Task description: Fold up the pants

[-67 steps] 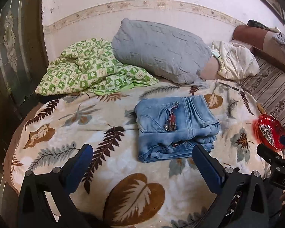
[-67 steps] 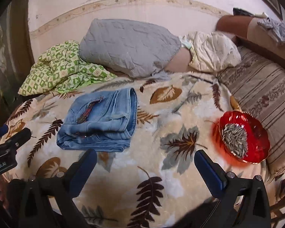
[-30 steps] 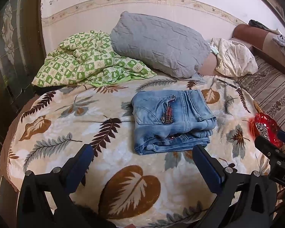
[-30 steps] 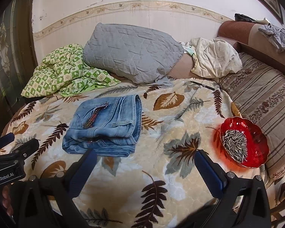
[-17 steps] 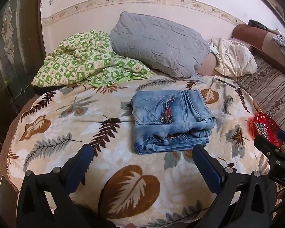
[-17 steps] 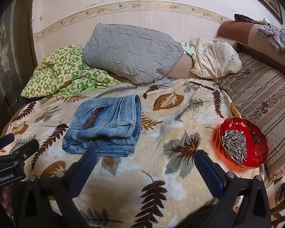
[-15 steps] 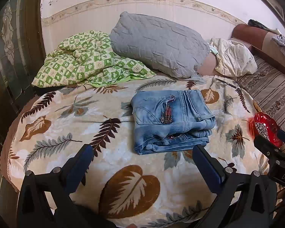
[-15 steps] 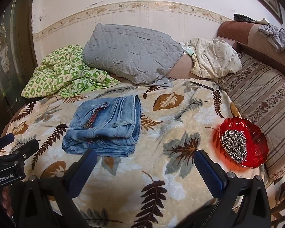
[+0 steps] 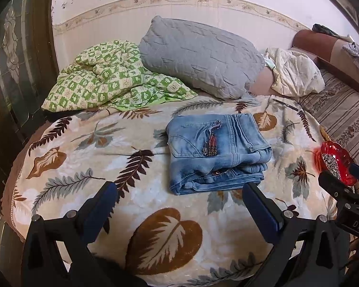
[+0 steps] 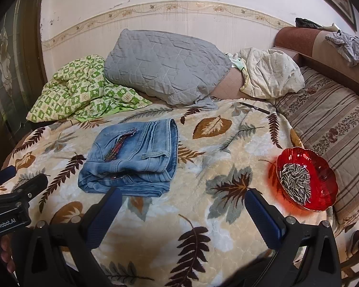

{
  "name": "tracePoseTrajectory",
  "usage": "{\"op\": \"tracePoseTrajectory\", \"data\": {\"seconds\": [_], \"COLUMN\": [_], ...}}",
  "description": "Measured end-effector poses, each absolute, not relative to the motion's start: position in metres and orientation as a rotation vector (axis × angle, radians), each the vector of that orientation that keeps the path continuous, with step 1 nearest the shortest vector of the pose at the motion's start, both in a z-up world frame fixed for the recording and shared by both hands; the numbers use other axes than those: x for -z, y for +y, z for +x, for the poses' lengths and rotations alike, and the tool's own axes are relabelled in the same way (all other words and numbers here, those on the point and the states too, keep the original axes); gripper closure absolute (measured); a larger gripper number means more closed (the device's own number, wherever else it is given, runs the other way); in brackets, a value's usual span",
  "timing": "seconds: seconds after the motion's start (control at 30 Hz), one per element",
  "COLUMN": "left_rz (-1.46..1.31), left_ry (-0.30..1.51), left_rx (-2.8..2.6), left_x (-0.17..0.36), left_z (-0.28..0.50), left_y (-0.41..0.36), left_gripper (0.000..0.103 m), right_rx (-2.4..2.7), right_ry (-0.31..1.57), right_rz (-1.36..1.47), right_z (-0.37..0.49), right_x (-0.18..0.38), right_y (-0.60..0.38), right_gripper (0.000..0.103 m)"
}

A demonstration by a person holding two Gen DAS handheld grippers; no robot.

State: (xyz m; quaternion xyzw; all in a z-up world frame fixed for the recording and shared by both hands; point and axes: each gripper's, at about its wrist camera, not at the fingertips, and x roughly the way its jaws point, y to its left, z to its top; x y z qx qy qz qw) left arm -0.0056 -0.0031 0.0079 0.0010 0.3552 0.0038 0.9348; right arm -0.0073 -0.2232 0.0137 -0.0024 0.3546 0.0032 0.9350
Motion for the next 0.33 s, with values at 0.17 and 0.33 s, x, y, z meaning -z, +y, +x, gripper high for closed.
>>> {"op": "tracePoseTrajectory", "data": {"seconds": [0.17,0.33], "left_rz": [0.009,-0.024], "left_ry": [0.716,0.702], "left_rx": [0.019,0.020], "left_x": [-0.0103,-0.0112], "left_z": [-0.0066,-0.0102], "left_y": [-0.0068,-0.0045], "left_gripper": [0.000,0.000], "right_rx": [-0.006,-0.007], "right_ry": [0.727,0.724], "right_rz": [-0.004,-0.007], "right_z": [-0.0081,-0.0082], "right_x": [-0.0137,-0.0132], "right_y": [-0.2219,-0.2223], "right_gripper": [0.000,0.000]}}
